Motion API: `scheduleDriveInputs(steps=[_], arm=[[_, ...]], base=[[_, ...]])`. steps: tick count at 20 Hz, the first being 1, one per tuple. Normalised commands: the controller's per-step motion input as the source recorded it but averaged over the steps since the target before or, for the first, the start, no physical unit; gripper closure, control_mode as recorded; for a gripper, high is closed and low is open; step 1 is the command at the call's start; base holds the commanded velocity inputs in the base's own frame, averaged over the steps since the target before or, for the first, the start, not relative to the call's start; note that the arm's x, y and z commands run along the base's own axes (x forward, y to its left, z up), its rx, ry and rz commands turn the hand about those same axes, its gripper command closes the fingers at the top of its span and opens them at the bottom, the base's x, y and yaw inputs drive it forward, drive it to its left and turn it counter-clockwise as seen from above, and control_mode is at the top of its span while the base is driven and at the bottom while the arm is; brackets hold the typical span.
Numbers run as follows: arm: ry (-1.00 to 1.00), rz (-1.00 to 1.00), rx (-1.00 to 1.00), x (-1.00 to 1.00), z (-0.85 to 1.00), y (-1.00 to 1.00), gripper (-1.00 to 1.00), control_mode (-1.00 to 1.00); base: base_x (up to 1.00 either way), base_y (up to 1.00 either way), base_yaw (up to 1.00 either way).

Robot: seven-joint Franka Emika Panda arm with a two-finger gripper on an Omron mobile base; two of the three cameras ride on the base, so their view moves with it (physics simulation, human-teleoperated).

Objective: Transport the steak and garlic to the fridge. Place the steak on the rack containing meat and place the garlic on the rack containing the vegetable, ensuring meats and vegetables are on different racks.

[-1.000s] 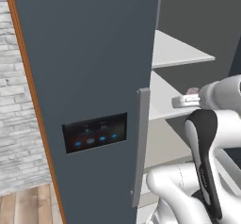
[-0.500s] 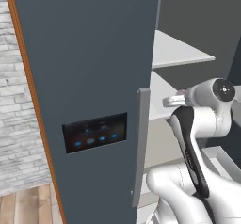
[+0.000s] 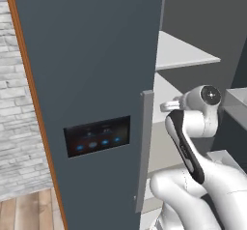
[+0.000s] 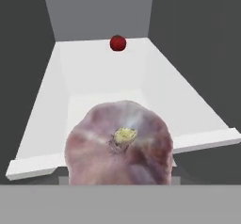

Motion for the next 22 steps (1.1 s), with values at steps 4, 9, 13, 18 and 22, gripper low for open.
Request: scheduleDriveInputs(steps=[4, 9, 13, 18, 22], arm=[[0.02, 0.00, 0.00, 0.59, -0.45, 0.00, 1.00, -1.00], [0.06, 0.00, 0.00, 0.49, -0.44, -0.07, 1.00, -1.00], [0.06, 0.00, 0.00, 0.36, -0.32, -0.11, 1.00, -1.00], [0.05, 0.00, 0.00, 0.31, -0.32, -0.10, 1.00, -1.00], [0.06, 0.00, 0.00, 0.30, -0.29, -0.08, 1.00, -1.00]], base=[[0.00, 0.00, 0.00], [0.00, 0.00, 0.00], [0.00, 0.00, 0.00], [0.00, 0.00, 0.00], [0.00, 0.00, 0.00]])
